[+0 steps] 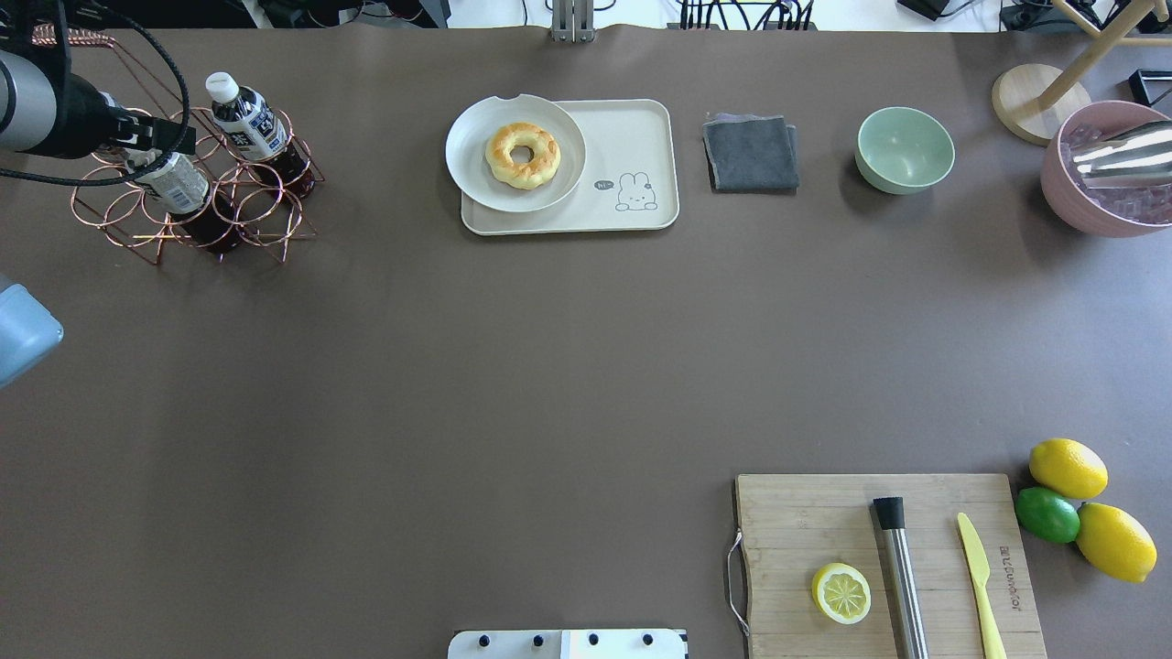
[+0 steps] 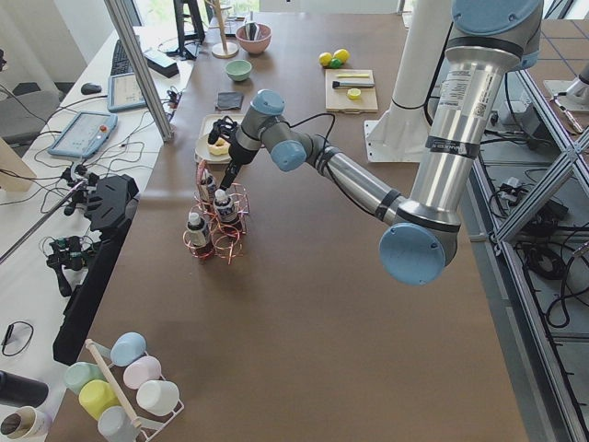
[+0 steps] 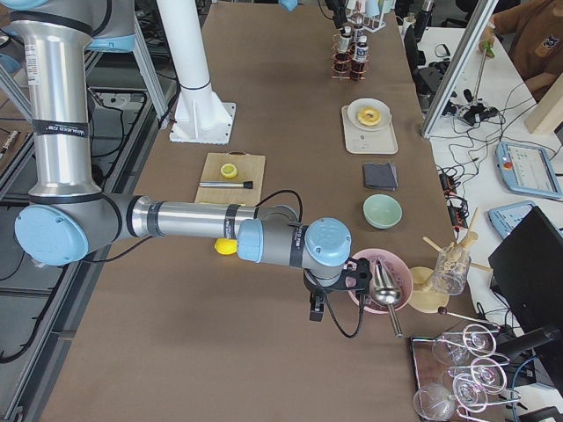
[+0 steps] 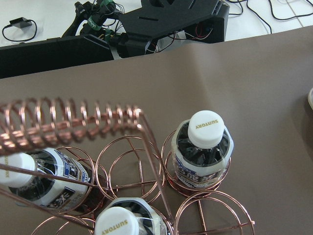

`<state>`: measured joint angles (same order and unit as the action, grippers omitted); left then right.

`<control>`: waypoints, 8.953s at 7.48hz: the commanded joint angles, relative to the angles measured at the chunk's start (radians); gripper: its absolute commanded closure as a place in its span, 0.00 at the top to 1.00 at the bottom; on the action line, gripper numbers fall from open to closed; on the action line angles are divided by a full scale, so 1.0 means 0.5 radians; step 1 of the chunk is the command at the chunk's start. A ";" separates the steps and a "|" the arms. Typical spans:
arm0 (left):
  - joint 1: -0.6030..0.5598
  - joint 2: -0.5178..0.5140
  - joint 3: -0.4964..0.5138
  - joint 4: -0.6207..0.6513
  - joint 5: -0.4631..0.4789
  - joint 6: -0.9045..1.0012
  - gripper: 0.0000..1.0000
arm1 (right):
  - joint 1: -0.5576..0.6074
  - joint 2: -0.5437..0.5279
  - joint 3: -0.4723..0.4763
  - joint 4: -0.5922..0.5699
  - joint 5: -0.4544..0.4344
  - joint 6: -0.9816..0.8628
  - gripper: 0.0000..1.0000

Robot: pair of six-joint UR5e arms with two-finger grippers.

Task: Place tea on tray
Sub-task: 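Reach the left gripper down to the bottle nearest the robot in the copper rack, then close the left gripper on the bottle cap and lift it from the rack, then carry the bottle with the left gripper toward the tray and lower it, then set the bottle upright on the table in front of the tray, release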

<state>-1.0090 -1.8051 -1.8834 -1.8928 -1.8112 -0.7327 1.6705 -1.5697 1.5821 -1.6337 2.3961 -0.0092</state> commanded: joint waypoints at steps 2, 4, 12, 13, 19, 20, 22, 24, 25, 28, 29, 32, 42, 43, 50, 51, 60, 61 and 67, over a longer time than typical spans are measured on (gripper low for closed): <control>-0.034 0.014 0.067 -0.013 -0.001 0.118 0.97 | 0.000 -0.008 0.002 0.000 0.000 0.000 1.00; -0.065 0.039 0.076 -0.043 -0.001 0.140 0.89 | -0.006 -0.008 0.005 0.000 0.003 0.000 1.00; -0.080 0.027 0.143 -0.077 -0.035 0.140 0.62 | 0.000 -0.005 0.017 0.000 0.003 -0.003 1.00; -0.080 0.030 0.207 -0.171 -0.041 0.140 0.62 | 0.000 -0.008 0.020 0.000 0.003 -0.003 1.00; -0.099 0.021 0.239 -0.240 -0.136 0.122 0.28 | 0.000 -0.027 0.014 0.000 0.003 -0.009 1.00; -0.099 0.024 0.227 -0.240 -0.136 0.118 0.00 | 0.000 -0.027 0.014 0.000 0.003 -0.012 1.00; -0.144 0.018 0.214 -0.221 -0.215 0.134 0.00 | 0.000 -0.030 0.014 0.000 0.003 -0.015 1.00; -0.316 -0.022 0.208 -0.212 -0.463 0.143 0.00 | 0.000 -0.030 0.008 0.000 0.003 -0.015 1.00; -0.341 -0.038 0.153 -0.112 -0.473 0.146 0.00 | 0.000 -0.030 0.008 0.000 0.003 -0.015 1.00; -0.405 -0.117 -0.129 0.315 -0.473 0.265 0.00 | 0.003 -0.036 0.005 0.000 0.003 -0.018 1.00; -0.460 -0.121 -0.187 0.401 -0.476 0.287 0.00 | 0.000 -0.036 0.005 0.000 0.003 -0.015 1.00; -0.586 -0.261 -0.286 0.683 -0.544 0.364 0.00 | 0.003 -0.036 -0.001 0.000 0.003 -0.018 1.00; 0.663 -0.991 -0.403 1.273 0.399 -0.783 0.00 | 0.000 -0.021 -0.001 0.000 0.000 -0.009 1.00; 0.817 -1.059 -0.357 1.273 0.595 -0.838 0.00 | 0.000 -0.024 0.005 0.000 0.000 -0.006 1.00; 1.380 -1.225 -0.087 1.230 1.082 -0.973 0.00 | 0.000 -0.024 -0.010 0.000 0.000 -0.006 1.00; 1.380 -1.222 -0.035 1.169 1.079 -0.977 0.00 | 0.000 -0.027 -0.007 0.000 0.000 -0.006 1.00; 1.417 -1.200 0.012 1.126 1.168 -0.971 0.97 | 0.000 -0.005 -0.013 0.000 0.003 -0.003 1.00; 1.417 -1.200 -0.007 1.126 1.162 -0.959 0.97 | 0.000 0.007 -0.007 0.000 0.000 -0.003 1.00; 0.753 -1.140 -0.154 1.126 0.474 -0.585 0.97 | -0.025 0.078 0.035 0.024 0.046 0.000 1.00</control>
<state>-0.4666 -2.4035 -1.9407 -1.3280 -1.3849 -1.0800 1.6596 -1.5331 1.5846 -1.6262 2.3984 -0.0095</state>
